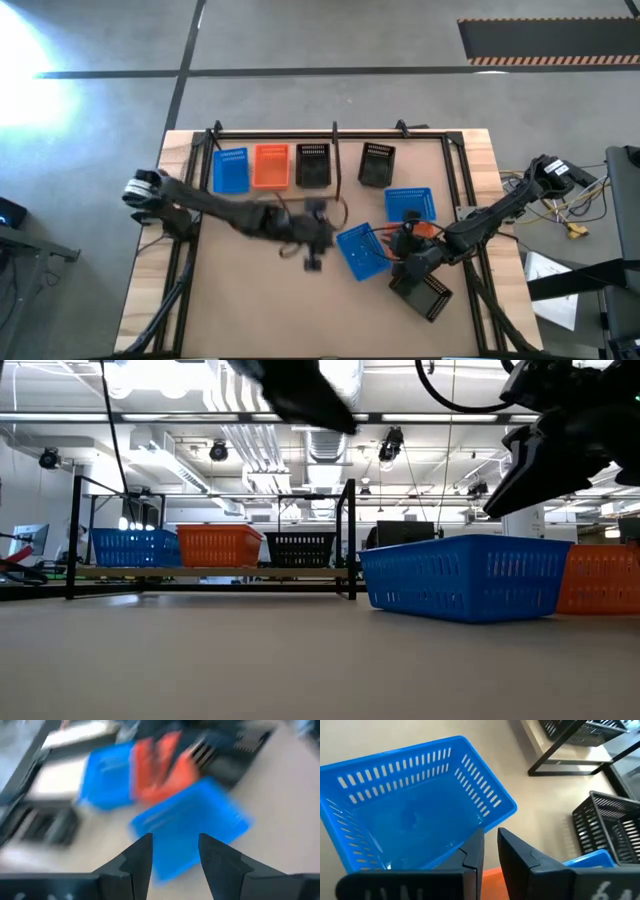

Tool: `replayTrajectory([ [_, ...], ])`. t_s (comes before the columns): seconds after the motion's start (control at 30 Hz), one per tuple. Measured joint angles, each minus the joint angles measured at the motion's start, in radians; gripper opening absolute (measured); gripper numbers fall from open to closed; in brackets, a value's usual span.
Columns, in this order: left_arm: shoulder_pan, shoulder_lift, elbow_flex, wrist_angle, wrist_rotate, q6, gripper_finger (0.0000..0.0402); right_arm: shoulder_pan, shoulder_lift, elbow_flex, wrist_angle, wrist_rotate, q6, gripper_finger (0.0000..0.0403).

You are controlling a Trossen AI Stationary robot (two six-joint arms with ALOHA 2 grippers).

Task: Stack baskets on shelf by color
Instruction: Stack the bottom blue basket on top of the other blue basket on the shelf

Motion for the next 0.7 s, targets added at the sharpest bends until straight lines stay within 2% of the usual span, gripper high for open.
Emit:
replayTrajectory([
  [0.1, -0.061, 0.092, -0.001, 0.214, -0.003, -0.001, 0.0143, 0.011, -0.004, 0.005, -0.008, 0.000, 0.001, 0.0047],
  [0.17, -0.081, 0.165, 0.031, 0.274, -0.007, 0.005, 0.0143, 0.023, -0.015, 0.023, -0.025, -0.001, 0.002, 0.0047],
  [0.3, -0.088, 0.307, 0.139, 0.243, -0.010, 0.027, 0.0143, 0.062, -0.049, 0.076, -0.118, 0.009, 0.025, 0.0047],
  [0.4, -0.084, 0.392, 0.243, 0.184, -0.008, 0.002, 0.0147, 0.106, -0.080, 0.112, -0.207, 0.066, 0.075, 0.0047],
  [0.5, -0.069, 0.463, 0.335, 0.120, 0.055, -0.043, 0.0162, 0.157, -0.113, 0.126, -0.287, 0.142, 0.132, 0.0047],
  [0.6, -0.049, 0.516, 0.401, 0.083, 0.173, -0.138, 0.0184, 0.205, -0.144, 0.126, -0.332, 0.200, 0.194, 0.0047],
  [0.7, -0.038, 0.552, 0.441, 0.058, 0.193, -0.208, 0.0202, 0.242, -0.159, 0.125, -0.343, 0.232, 0.223, 0.0047],
])
